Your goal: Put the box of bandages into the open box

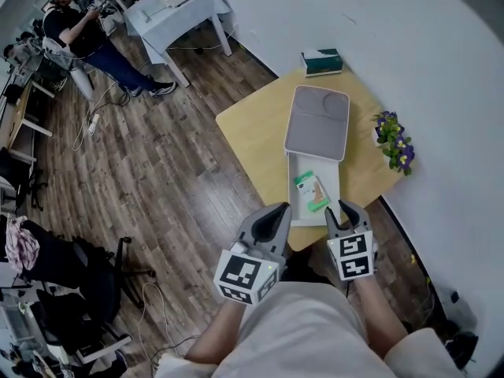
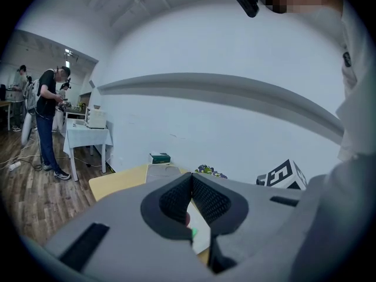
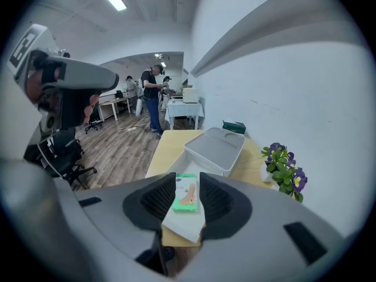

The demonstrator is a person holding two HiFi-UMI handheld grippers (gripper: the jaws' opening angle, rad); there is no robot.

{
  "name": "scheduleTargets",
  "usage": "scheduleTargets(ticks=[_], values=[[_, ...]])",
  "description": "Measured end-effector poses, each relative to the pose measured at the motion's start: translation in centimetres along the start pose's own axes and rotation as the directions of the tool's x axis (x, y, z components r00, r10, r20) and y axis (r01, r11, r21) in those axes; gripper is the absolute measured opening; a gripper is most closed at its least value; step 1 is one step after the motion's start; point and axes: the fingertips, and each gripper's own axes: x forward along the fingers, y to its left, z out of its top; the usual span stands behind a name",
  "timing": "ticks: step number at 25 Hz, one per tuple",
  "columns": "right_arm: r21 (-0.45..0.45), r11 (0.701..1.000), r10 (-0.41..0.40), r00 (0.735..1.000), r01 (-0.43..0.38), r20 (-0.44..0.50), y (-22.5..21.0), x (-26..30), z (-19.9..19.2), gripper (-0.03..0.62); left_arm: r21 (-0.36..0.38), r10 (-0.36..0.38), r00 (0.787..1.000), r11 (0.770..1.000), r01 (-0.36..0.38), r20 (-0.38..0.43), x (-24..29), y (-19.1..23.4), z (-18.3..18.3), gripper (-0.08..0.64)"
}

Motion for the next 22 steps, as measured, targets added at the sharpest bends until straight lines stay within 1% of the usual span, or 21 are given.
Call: scheduleTargets(ticks=[9, 18, 22], values=[[0.059, 0.998, 0.018, 0.992, -0.025, 0.123, -0.3, -2.6, 3.9, 0.110, 0.006, 0.004, 0.999, 1.000, -0.004, 0.032, -0.4, -0.4, 0.7, 0.003], [0.116, 0.983, 0.117, 0.968, -0.145, 0.222, 1.1, -4.7, 6.6, 0.101, 0.018, -0.007, 1.000, 1.000, 0.007, 0.029, -0.5, -0.7, 1.0, 0.003], [0.137, 0.977, 0.127, 0.963, -0.162, 0.237, 0.7, -5.0, 7.0, 0.083, 0.022, -0.014, 1.000, 1.000, 0.014, 0.025, -0.2, -1.0, 0.9, 0.003]])
